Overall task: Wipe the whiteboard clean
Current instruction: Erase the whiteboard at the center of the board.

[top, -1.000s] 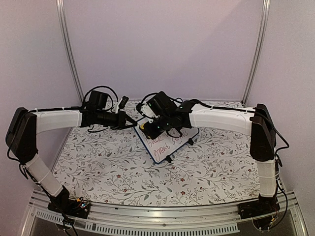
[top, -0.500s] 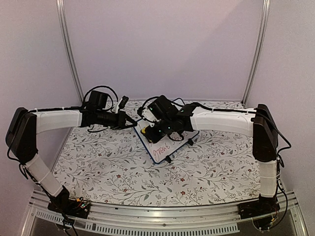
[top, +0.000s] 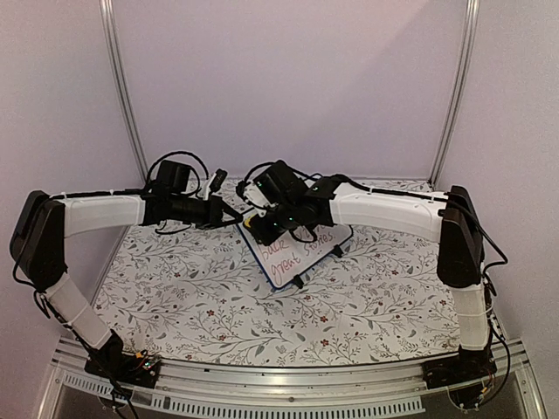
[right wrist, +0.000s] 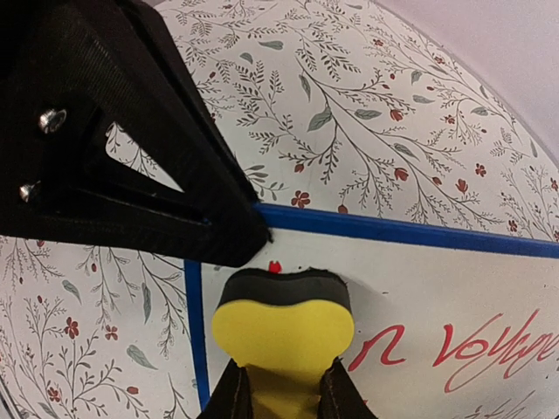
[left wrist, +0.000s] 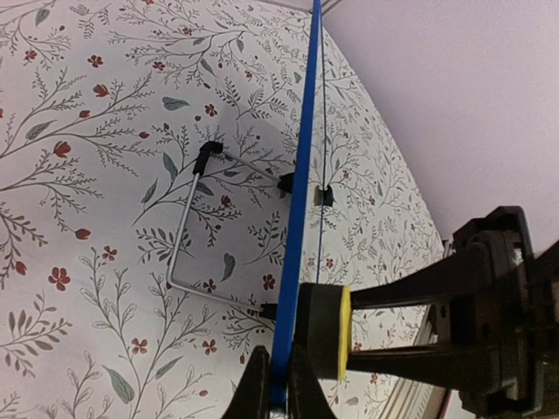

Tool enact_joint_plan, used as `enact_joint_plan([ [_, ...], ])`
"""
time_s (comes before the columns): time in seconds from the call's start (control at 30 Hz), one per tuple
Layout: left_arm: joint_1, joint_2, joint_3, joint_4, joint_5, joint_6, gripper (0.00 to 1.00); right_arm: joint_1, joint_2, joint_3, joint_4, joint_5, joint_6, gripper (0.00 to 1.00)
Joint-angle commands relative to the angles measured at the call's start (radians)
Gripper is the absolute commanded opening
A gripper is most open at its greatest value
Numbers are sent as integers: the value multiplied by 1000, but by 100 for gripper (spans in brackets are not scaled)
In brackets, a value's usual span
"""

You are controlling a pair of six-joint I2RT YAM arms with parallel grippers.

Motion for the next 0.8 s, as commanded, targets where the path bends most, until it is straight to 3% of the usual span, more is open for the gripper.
enact_joint_plan([
  [0.0, -2, -19, 14, 11, 18, -20, 4, 1, 41, 25, 6, 41, -18, 20],
  [0.27, -1, -20, 15, 11, 20, -20, 4, -5, 35, 1, -7, 120, -25, 20],
  [0.77, 1, -20, 17, 7, 15, -17, 4, -35, 11, -28, -19, 126, 24, 20],
])
